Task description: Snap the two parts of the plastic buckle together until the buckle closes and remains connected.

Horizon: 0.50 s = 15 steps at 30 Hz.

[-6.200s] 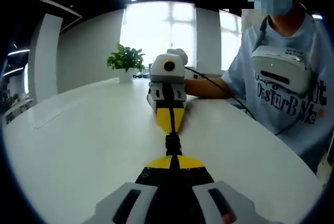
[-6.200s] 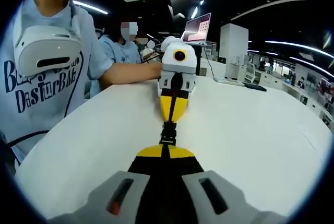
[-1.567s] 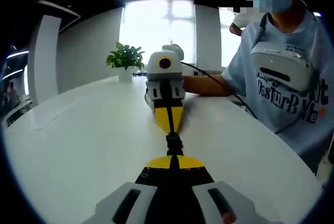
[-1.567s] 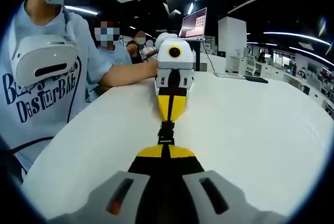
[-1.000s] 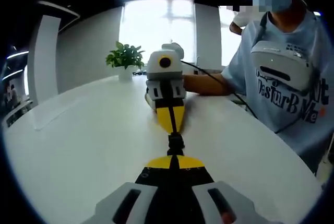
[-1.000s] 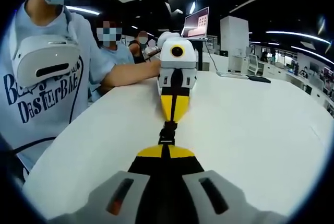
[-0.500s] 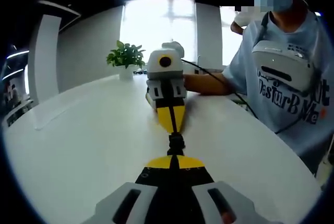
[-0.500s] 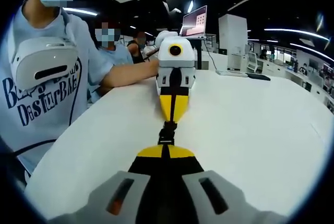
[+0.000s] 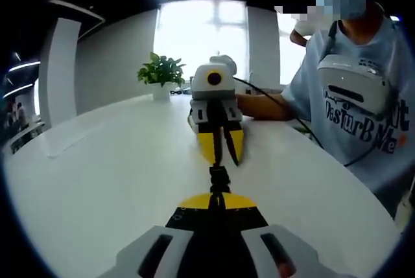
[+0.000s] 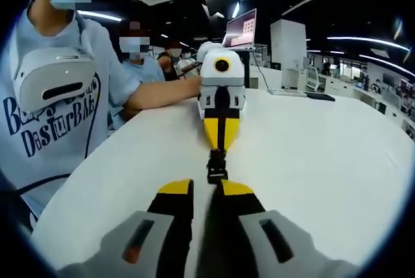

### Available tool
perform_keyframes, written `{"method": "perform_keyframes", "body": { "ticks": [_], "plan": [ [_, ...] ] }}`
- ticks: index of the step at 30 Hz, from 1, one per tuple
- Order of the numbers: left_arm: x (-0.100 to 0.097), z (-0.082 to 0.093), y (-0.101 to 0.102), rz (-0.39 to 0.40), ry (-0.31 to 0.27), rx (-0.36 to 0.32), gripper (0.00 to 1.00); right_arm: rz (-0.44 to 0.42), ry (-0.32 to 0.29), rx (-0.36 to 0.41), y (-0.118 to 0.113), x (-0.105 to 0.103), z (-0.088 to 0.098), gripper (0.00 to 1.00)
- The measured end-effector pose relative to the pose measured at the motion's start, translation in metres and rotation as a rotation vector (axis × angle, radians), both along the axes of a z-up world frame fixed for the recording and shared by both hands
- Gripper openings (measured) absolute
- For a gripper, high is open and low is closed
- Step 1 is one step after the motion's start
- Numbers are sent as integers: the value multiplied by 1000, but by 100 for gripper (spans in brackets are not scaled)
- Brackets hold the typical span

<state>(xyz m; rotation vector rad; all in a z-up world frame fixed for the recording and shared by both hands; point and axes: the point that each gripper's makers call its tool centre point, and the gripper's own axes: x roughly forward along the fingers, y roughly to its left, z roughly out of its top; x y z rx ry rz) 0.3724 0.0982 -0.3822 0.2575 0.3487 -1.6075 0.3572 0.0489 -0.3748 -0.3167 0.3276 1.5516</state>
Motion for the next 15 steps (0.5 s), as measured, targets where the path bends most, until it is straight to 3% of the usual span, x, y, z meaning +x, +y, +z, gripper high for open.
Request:
{"method": "perform_keyframes", "body": {
  "ticks": [4,10,15],
  "plan": [
    [-4,1,0,-9,18,-6,12,-21,-12,4,1,4,1,22],
    [-6,1,-1,-11,27,-11,18,-55,-57,11,4,13,0,30],
    [-7,1,-6,-14,15,-14,19,-61,-59,17,7,14,-1,25]
  ]
}}
